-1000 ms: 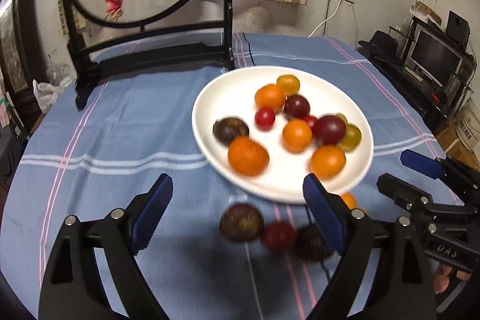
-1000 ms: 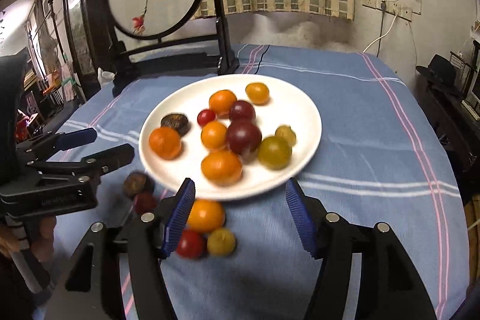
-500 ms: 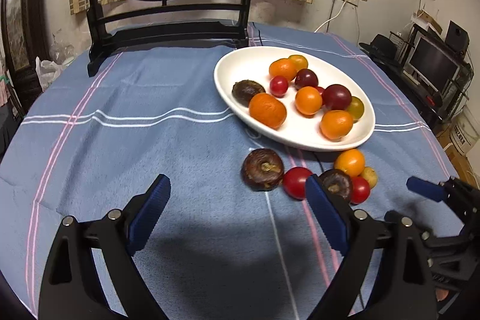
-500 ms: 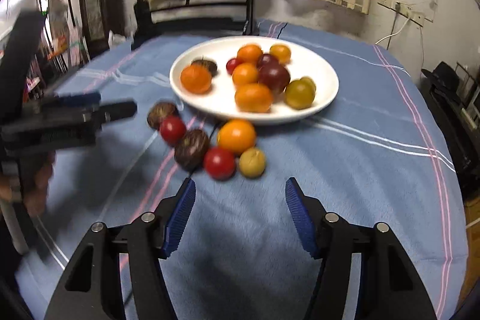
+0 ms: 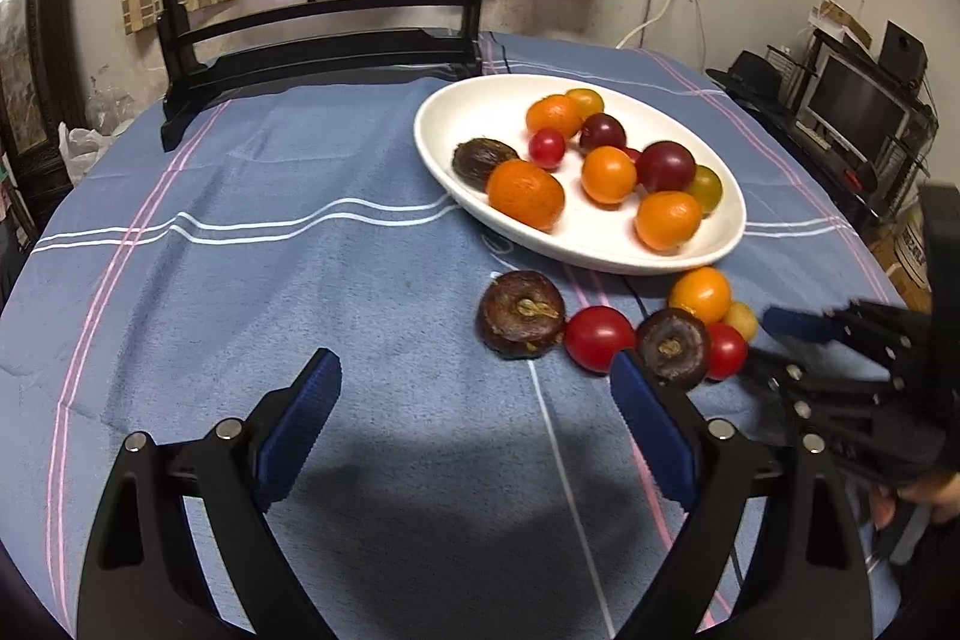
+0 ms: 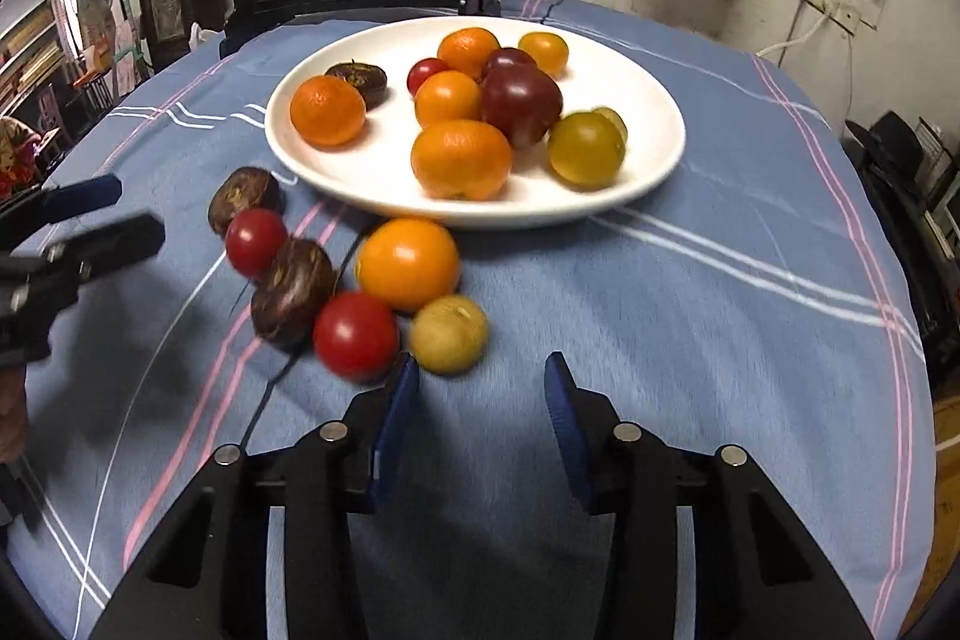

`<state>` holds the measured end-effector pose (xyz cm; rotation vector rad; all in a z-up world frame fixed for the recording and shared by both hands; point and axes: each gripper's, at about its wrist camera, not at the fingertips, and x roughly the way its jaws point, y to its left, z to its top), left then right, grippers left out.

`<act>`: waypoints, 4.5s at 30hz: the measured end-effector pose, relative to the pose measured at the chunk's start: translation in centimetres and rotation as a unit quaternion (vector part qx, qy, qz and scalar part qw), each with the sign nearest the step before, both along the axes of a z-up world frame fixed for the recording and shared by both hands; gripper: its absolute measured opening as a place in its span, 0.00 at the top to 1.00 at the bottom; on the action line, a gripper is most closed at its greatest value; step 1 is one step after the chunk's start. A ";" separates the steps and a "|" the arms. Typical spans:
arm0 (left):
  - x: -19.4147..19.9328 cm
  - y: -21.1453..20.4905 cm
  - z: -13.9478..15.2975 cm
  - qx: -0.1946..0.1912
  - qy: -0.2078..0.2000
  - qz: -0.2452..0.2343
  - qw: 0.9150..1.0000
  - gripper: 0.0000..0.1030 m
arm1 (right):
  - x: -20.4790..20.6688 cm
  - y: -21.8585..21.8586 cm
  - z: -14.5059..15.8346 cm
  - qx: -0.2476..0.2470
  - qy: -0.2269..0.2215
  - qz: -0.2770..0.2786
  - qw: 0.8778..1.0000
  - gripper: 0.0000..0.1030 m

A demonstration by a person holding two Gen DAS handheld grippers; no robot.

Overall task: Organize fruits
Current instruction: 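Grasp a yellow fruit with the right tool while the left tool reaches toward the fruits, then place the yellow fruit with the right tool while the left tool places a dark date, then place a cherry tomato with the right tool while the left tool places a dark plum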

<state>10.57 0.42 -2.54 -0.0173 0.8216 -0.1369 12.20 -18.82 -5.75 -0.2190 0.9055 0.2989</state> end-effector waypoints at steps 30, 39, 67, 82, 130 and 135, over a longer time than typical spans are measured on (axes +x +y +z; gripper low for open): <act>-2.3 -7.2 -2.6 0.052 0.047 -0.130 0.989 0.42 | -2.2 -3.0 2.8 0.094 -0.022 0.004 0.995 0.73; -0.4 -8.9 -2.8 0.067 0.046 -0.129 0.988 0.50 | -3.1 -3.0 3.8 0.108 -0.034 0.016 0.993 0.73; 0.6 -7.8 -0.3 0.052 -0.008 -0.115 0.992 0.77 | -3.0 -2.8 3.4 0.107 -0.031 0.013 0.994 0.73; 4.0 -5.4 4.6 0.032 -0.039 -0.090 0.995 0.77 | 0.2 -1.4 8.0 0.120 -0.098 0.008 0.988 0.73; 2.1 1.9 0.6 -0.009 -0.020 0.024 0.999 0.25 | -2.8 4.6 0.9 0.047 0.007 0.046 0.998 0.53; 2.2 1.8 0.4 -0.013 -0.013 0.017 1.000 0.25 | -1.8 4.9 -0.2 0.053 0.014 0.026 0.998 0.70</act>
